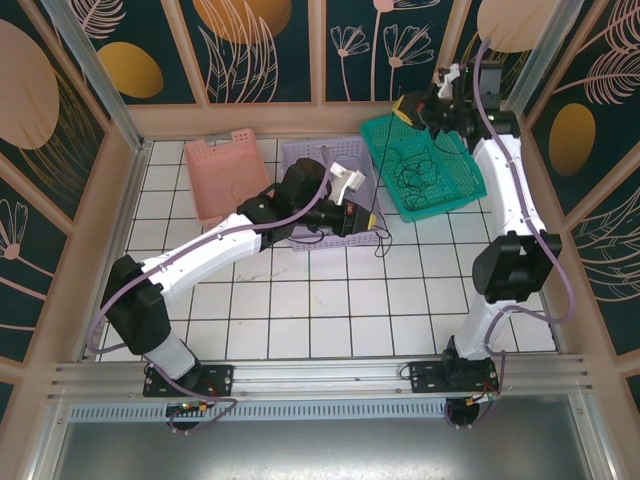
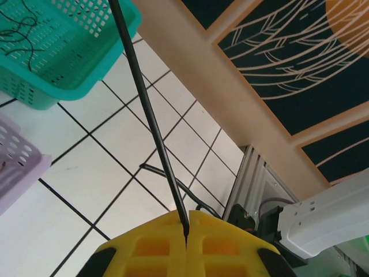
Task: Untangle the cables
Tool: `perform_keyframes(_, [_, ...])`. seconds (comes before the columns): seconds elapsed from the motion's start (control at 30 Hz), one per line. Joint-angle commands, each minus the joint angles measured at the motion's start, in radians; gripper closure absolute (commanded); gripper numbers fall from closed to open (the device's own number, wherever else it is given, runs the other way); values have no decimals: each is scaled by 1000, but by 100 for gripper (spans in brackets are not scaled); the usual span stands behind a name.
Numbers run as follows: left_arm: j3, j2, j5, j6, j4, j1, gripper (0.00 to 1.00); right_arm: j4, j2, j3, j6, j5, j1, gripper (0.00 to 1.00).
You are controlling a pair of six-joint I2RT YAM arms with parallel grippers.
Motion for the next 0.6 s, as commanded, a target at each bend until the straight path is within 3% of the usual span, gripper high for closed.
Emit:
perform_keyframes(0.0, [-15, -21, 139, -55, -115, -52, 100, 52, 8, 134, -95, 92, -44, 93])
perform_keyframes(0.1, [-17, -20, 133, -159, -46, -13, 100, -23, -59, 105, -125, 127, -67, 65])
perform_keyframes(0.2, [-37, -27, 159, -270, 73, 39, 100, -23, -173, -13, -128, 149, -100, 56])
perform_keyframes(0.4, [5, -9, 220, -353, 120, 104, 100, -75, -396, -216, -128, 204, -199, 54])
perform_keyframes(0.57, [49, 7, 211, -357, 81, 127, 100, -120, -593, -423, -102, 242, -111, 67])
